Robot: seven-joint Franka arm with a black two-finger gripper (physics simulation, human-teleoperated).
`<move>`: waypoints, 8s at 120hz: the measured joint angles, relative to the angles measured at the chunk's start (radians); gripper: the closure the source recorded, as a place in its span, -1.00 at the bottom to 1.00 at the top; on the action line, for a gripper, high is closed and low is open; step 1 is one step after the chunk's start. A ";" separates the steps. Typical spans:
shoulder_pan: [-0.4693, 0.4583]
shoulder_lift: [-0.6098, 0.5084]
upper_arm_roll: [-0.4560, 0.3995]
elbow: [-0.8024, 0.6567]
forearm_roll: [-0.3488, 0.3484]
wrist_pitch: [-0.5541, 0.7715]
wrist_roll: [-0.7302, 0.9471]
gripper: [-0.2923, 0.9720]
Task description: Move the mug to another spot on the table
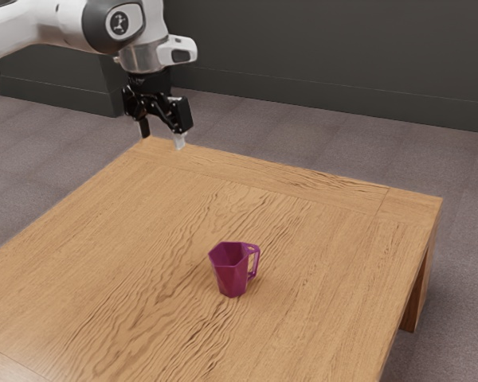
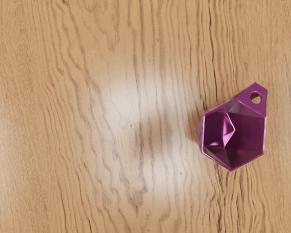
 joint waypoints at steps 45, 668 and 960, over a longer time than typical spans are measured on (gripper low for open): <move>-0.145 0.313 -0.008 0.302 0.032 0.029 0.016 -0.54; -0.093 0.813 0.062 0.568 0.213 -0.286 0.456 0.70; 0.054 0.127 0.021 0.104 0.000 0.028 0.376 -0.52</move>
